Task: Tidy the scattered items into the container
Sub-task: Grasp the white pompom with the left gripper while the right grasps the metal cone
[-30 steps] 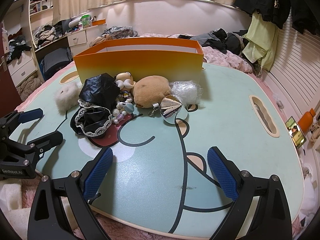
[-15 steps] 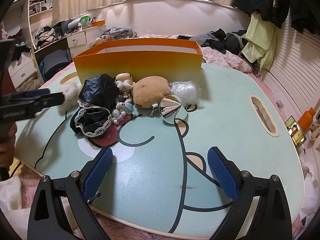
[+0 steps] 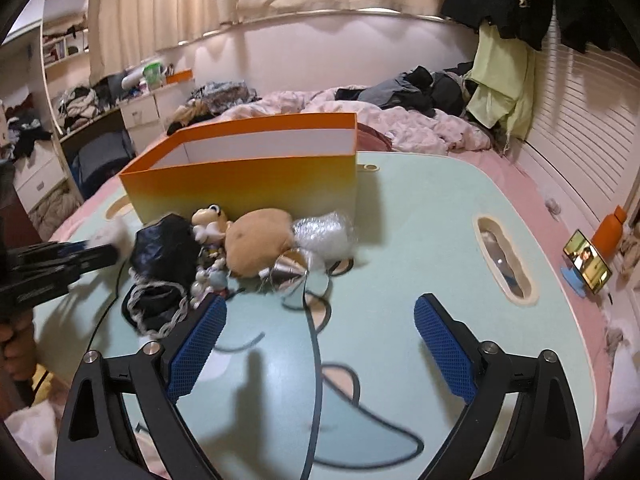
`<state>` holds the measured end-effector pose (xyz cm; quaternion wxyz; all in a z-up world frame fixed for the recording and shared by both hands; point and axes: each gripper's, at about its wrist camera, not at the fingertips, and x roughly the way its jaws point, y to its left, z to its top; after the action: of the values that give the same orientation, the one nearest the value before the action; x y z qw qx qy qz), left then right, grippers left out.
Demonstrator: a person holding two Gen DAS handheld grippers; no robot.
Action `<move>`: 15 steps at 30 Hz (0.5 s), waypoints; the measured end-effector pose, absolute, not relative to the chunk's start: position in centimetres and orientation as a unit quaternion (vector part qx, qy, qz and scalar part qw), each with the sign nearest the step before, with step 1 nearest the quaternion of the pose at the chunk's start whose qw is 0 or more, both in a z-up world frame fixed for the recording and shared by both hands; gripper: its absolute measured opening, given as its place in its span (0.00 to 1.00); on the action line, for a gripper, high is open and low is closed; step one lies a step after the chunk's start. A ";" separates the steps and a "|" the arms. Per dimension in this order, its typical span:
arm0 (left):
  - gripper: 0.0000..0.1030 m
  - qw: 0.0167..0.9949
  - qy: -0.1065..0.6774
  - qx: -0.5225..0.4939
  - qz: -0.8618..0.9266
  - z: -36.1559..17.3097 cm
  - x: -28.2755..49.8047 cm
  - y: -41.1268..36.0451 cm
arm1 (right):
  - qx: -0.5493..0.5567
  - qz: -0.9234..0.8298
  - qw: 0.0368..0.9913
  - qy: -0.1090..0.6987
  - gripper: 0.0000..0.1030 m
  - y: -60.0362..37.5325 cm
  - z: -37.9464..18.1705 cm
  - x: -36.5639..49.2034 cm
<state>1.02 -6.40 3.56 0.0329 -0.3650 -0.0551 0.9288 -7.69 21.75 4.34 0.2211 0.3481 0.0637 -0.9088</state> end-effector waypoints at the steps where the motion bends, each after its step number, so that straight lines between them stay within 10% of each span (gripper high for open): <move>1: 0.27 0.033 -0.056 -0.364 0.929 3.7 1.2 -6.5 | 0.352 -0.907 0.224 0.067 0.84 21.5 4.4 -8.1; 7: 0.27 0.033 -0.060 -0.355 0.932 4.2 1.5 -6.9 | 0.380 -0.890 0.229 0.106 0.71 19.5 3.7 -10.1; 11: 0.27 0.039 -0.062 -0.351 0.933 4.4 1.8 -6.8 | 0.388 -0.881 0.241 0.123 0.35 19.2 2.8 -10.0; 15: 0.27 0.041 -0.061 -0.345 0.936 4.9 2.1 -6.7 | 0.377 -0.884 0.249 0.122 0.35 20.1 2.8 -8.7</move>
<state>2.07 -6.75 4.91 0.0414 -0.3454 -0.0611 0.9355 -8.67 20.11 2.75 0.2491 0.3766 0.1222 -0.8838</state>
